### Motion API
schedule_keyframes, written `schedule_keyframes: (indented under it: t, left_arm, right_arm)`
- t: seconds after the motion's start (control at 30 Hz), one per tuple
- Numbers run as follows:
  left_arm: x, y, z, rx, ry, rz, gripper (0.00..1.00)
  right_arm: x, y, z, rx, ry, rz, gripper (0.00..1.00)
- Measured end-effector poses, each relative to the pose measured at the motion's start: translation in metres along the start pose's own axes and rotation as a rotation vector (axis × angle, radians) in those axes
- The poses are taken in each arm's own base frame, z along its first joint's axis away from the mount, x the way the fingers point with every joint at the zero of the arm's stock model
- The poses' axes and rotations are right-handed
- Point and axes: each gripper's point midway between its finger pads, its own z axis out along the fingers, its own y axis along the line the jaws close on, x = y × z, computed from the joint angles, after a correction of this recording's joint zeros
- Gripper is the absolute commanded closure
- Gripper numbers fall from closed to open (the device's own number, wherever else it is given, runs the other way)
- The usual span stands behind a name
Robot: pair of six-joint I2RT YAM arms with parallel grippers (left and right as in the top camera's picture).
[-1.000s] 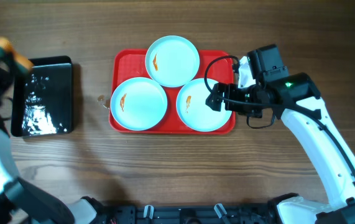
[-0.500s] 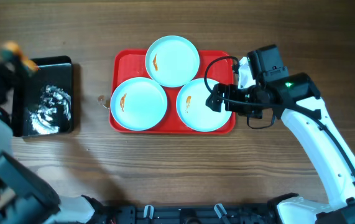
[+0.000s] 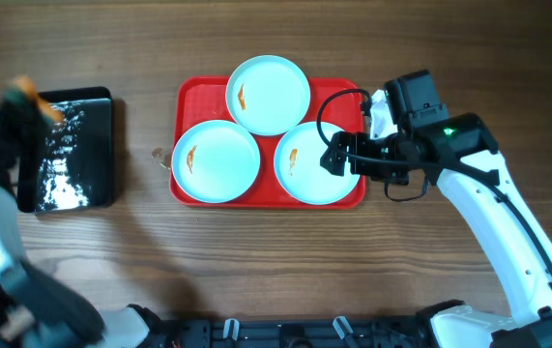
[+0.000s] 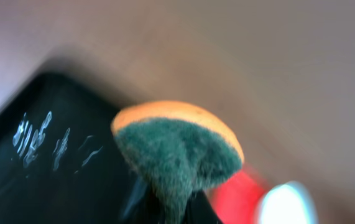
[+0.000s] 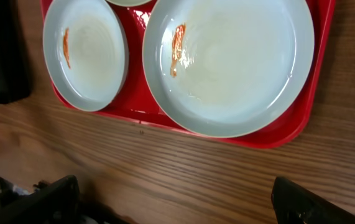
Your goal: Clean dirty plates on tray and stack at the side
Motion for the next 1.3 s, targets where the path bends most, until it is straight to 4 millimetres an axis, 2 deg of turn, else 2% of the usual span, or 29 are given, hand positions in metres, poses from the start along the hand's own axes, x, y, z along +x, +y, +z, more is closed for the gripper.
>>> schedule_keyframes:
  t: [0.03,0.1,0.17,0.2,0.23,0.3,0.33,0.4,0.5,0.57,0.6,0.67,0.73,0.8,0.83,0.87,0.97,1.03,1.1,1.17,1.3]
  left_arm:
    - [0.024,0.026,0.016,-0.067,0.082,-0.025,0.96]
    - [0.063,0.061,0.036,-0.138,0.21,-0.063,0.96]
    - [0.088,0.078,0.044,-0.161,0.28,-0.082,0.96]
    - [0.092,0.08,0.045,-0.158,0.29,-0.078,0.96]
    - [0.089,0.078,0.045,-0.141,0.28,-0.069,0.96]
    - [0.07,0.066,0.042,-0.095,0.227,-0.039,0.96]
    - [0.059,0.06,0.04,-0.075,0.195,-0.024,0.96]
    - [0.024,0.038,0.029,-0.025,0.095,0.024,0.96]
    - [-0.041,-0.013,-0.005,0.075,-0.102,0.11,0.96]
    - [-0.07,-0.047,-0.031,0.132,-0.201,0.157,0.96]
    - [-0.076,-0.057,-0.04,0.141,-0.223,0.166,0.96]
    - [-0.072,-0.07,-0.048,0.126,-0.208,0.152,0.96]
    - [-0.054,-0.062,-0.038,0.07,-0.138,0.123,0.96]
    - [-0.024,-0.04,-0.014,-0.004,-0.032,0.098,0.96]
    - [-0.009,-0.029,-0.001,-0.034,0.02,0.1,0.96]
    - [0.022,-0.005,0.022,-0.086,0.124,0.061,0.96]
    - [0.069,0.026,0.046,-0.151,0.271,0.021,0.96]
    - [0.074,0.031,0.048,-0.16,0.281,0.024,0.96]
    - [0.062,0.025,0.047,-0.144,0.237,0.055,0.96]
    - [0.046,0.013,0.042,-0.112,0.179,0.091,0.96]
    - [0.011,-0.022,0.017,-0.046,0.052,0.169,0.96]
  right_arm:
    - [0.0,0.001,0.0,-0.004,-0.001,-0.003,0.0]
    - [-0.002,0.005,0.0,-0.026,-0.005,-0.029,0.0]
    - [-0.003,0.019,0.0,-0.094,-0.009,-0.1,0.0]
    - [-0.003,0.026,0.0,-0.124,-0.008,-0.132,0.0]
    - [-0.002,0.034,0.0,-0.15,-0.01,-0.161,0.0]
    - [-0.003,0.047,0.002,-0.187,-0.021,-0.207,0.01]
    - [-0.003,0.057,0.003,-0.209,-0.029,-0.238,0.01]
    - [0.0,0.075,0.005,-0.246,-0.039,-0.296,0.01]
    - [0.01,0.098,0.011,-0.264,-0.04,-0.347,0.01]
    - [0.018,0.109,0.015,-0.251,-0.038,-0.369,0.01]
    - [0.022,0.115,0.017,-0.243,-0.037,-0.381,0.01]
    - [0.025,0.122,0.019,-0.227,-0.036,-0.388,0.0]
    - [0.022,0.128,0.022,-0.216,-0.035,-0.378,0.0]
    - [0.018,0.128,0.033,-0.198,-0.018,-0.351,0.01]
    - [0.017,0.124,0.047,-0.173,0.009,-0.324,0.0]
    - [0.018,0.121,0.054,-0.159,0.025,-0.312,0.01]
    - [0.017,0.114,0.082,-0.121,0.064,-0.275,0.01]
    - [0.011,0.115,0.091,-0.124,0.055,-0.262,0.04]
    - [0.005,0.118,0.095,-0.134,0.035,-0.254,0.05]
    - [-0.003,0.125,0.095,-0.156,0.001,-0.257,0.05]
    - [-0.012,0.133,0.095,-0.182,-0.034,-0.263,0.09]
